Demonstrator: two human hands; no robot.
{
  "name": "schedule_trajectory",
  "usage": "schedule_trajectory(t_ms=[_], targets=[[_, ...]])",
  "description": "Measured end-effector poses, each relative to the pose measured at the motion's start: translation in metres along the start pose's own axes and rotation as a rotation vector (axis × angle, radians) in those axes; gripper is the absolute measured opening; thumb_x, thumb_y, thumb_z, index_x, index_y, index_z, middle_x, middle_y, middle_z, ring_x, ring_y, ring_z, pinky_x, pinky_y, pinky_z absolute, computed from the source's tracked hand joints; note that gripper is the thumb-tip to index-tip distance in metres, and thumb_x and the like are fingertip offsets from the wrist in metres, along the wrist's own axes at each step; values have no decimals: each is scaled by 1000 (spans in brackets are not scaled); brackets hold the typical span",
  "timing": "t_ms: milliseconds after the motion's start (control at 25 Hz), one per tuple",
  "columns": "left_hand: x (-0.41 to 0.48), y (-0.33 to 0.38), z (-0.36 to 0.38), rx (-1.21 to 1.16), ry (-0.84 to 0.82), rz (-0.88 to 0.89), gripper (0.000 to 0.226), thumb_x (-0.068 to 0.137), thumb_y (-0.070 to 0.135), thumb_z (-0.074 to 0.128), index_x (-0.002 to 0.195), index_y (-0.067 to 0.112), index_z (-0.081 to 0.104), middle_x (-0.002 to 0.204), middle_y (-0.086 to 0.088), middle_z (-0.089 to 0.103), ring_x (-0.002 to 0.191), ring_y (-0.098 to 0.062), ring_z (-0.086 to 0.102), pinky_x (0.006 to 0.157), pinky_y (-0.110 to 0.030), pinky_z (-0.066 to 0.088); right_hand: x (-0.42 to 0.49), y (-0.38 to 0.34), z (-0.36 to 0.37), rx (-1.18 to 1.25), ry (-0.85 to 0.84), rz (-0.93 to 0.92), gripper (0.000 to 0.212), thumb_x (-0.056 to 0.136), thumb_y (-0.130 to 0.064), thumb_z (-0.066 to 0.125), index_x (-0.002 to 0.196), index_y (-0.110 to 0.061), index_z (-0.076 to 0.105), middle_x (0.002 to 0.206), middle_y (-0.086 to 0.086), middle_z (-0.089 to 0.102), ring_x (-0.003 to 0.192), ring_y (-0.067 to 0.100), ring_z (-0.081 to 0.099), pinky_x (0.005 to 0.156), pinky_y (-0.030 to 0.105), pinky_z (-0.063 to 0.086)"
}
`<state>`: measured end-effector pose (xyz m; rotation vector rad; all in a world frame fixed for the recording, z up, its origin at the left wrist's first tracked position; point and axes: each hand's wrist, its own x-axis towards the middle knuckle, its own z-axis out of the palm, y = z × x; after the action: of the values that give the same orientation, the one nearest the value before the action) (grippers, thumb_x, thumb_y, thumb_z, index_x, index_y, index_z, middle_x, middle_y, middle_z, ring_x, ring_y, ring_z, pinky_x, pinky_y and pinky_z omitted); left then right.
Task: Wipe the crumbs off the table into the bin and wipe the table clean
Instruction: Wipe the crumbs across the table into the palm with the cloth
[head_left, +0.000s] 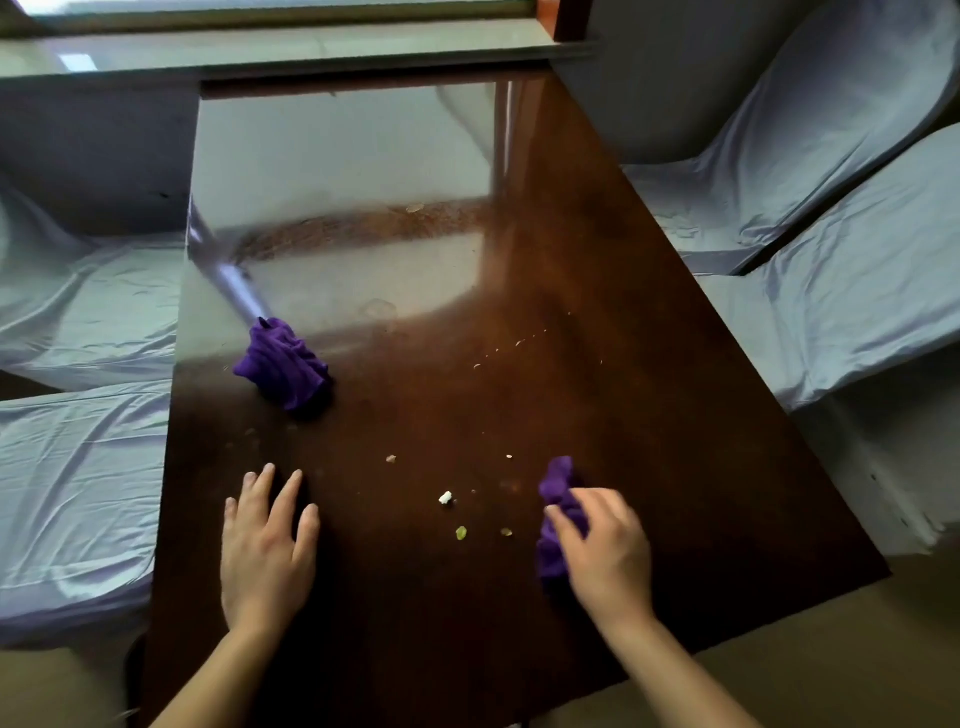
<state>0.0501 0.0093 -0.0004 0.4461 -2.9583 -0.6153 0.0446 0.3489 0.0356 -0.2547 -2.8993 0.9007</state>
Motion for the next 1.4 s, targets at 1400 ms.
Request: schedule_trajectory(t_ms=[1400], targets=[[-1,1,-4,-78,67,-12,56,90,38,33,128,8,61,146,-19,47,141,-35,35,117,-52,22,126,-141,75,8,-551,-310,21,92,-39,61,109,-27,66,97,4,63,105,25,52,84,35,44]])
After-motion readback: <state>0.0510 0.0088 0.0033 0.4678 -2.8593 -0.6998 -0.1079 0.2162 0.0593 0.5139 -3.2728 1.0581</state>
